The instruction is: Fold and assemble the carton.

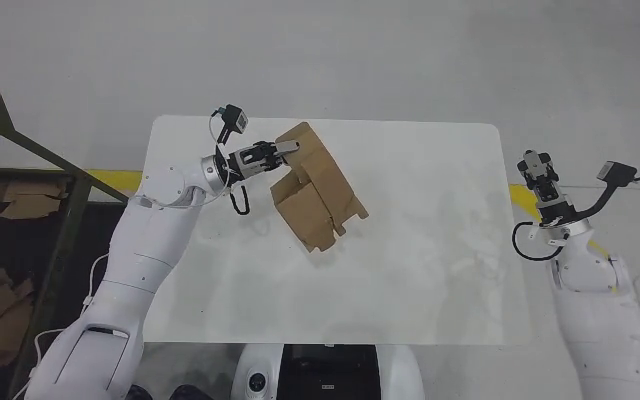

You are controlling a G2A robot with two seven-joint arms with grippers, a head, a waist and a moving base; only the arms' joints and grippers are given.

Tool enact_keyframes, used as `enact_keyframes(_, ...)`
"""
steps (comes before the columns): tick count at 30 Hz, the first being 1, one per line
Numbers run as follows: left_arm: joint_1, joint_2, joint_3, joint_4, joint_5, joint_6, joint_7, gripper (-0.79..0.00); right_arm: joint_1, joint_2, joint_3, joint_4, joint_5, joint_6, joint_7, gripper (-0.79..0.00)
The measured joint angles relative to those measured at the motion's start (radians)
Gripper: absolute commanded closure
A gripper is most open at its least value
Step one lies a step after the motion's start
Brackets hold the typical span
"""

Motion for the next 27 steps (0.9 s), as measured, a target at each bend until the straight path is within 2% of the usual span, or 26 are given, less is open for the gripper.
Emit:
enact_keyframes(13,0.000,0.000,0.000,0.000,0.000,0.000,0.000,0.000,-0.005,-0.002,-0.007,-0.010,0.017,0.014,0.009,-0.785)
enact_keyframes(20,0.000,0.000,0.000,0.000,0.000,0.000,0.000,0.000,-0.014,-0.004,-0.071,-0.031,0.054,-0.024,0.143,-0.785)
enact_keyframes(27,0.000,0.000,0.000,0.000,0.000,0.000,0.000,0.000,-0.018,-0.017,-0.203,-0.051,0.098,-0.068,0.276,-0.785)
